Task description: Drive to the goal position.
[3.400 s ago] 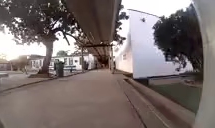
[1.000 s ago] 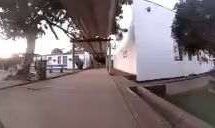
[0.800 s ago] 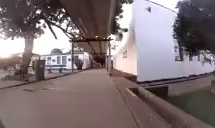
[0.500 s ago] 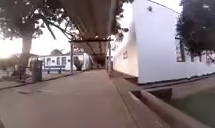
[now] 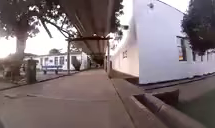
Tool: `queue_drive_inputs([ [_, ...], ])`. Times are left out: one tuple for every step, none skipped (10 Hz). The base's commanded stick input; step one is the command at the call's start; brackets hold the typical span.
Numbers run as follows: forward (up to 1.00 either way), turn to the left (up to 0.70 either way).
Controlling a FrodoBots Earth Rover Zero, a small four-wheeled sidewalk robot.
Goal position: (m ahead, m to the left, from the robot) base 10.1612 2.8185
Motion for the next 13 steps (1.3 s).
queue_drive_inputs([
  [0.70, 0.00],
  [0.70, 0.00],
  [0.70, 0.00],
  [0.66, 0.00],
  [0.60, 0.00],
  [0.70, 0.00],
  [0.70, 0.00],
  [0.70, 0.00],
  [0.70, 0.00],
  [0.70, 0.18],
  [0.70, 0.28],
  [0.70, 0.35],
  [0.70, 0.35],
])
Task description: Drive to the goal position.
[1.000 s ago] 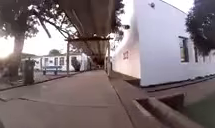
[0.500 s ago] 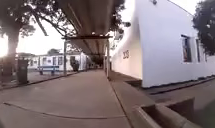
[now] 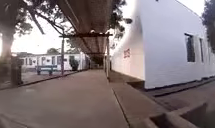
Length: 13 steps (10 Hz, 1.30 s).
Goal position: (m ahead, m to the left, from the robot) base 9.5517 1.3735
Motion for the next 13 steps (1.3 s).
queue_drive_inputs([
  [0.70, 0.35],
  [0.70, 0.35],
  [0.70, 0.35],
  [0.70, 0.35],
  [0.70, 0.35],
  [0.70, 0.35],
  [0.70, 0.35],
  [0.70, 0.35],
  [0.70, 0.33],
  [0.70, 0.21],
  [0.70, 0.00],
  [0.70, 0.00],
  [0.70, 0.00],
])
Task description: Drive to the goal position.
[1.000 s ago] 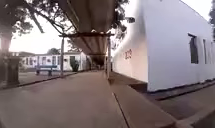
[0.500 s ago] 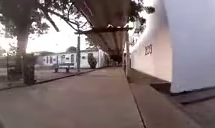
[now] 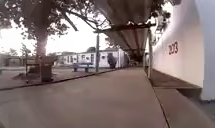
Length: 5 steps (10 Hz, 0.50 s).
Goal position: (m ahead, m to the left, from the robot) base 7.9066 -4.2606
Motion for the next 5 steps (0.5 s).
queue_drive_inputs([
  [0.70, 0.00],
  [0.70, 0.00],
  [0.70, 0.00],
  [0.70, 0.00],
  [0.70, 0.00],
])
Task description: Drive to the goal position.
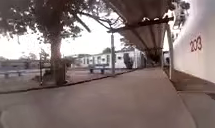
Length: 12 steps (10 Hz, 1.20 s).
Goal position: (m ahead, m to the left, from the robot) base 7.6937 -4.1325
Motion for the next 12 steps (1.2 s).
queue_drive_inputs([
  [0.70, 0.00],
  [0.70, 0.00],
  [0.70, 0.00],
  [0.70, -0.02],
  [0.70, -0.04],
  [0.70, -0.19],
  [0.70, -0.34],
  [0.70, -0.35],
  [0.70, -0.35],
  [0.70, -0.35],
  [0.70, -0.35],
  [0.70, -0.35],
])
